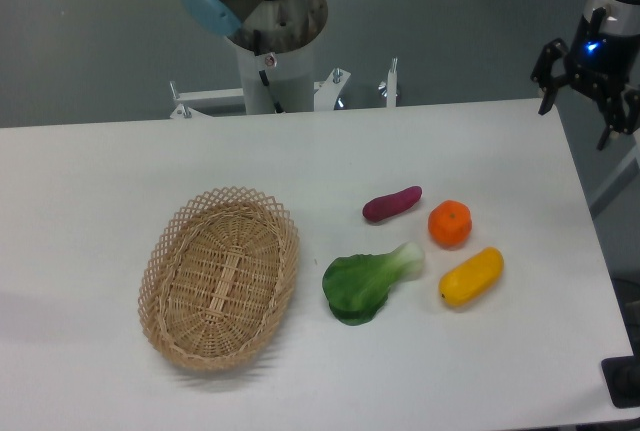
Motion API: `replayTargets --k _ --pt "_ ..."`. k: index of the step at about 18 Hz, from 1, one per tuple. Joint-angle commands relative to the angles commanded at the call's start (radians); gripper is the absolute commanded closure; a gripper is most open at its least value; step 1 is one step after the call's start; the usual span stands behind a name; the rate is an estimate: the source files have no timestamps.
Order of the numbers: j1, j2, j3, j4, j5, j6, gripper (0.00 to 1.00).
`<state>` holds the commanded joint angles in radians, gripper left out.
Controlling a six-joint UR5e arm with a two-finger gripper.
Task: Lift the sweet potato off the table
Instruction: 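Move the open gripper toward the purple sweet potato, then lower the gripper over the purple sweet potato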
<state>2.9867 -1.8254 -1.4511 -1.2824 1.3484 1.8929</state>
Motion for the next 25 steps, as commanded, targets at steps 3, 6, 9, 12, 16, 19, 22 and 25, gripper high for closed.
replayTargets --k 3,6,9,12,16,19,22,25 --pt "0.000 0.002 -0.017 0.005 -0.002 0.002 0.00" --pt "0.002 0.003 -0.035 0.009 -0.002 0.003 0.00" --pt "0.000 0.006 -0.046 0.009 -0.002 0.002 0.00" --pt "-0.002 0.015 -0.084 0.037 -0.002 0.000 0.00" --pt "-0.018 0.035 -0.214 0.174 0.002 -0.003 0.00" --pt "-0.035 0.048 -0.331 0.300 0.002 -0.034 0.00" --pt "-0.064 0.045 -0.417 0.396 0.005 -0.066 0.00" --pt "-0.139 0.037 -0.428 0.397 0.119 -0.204 0.00"
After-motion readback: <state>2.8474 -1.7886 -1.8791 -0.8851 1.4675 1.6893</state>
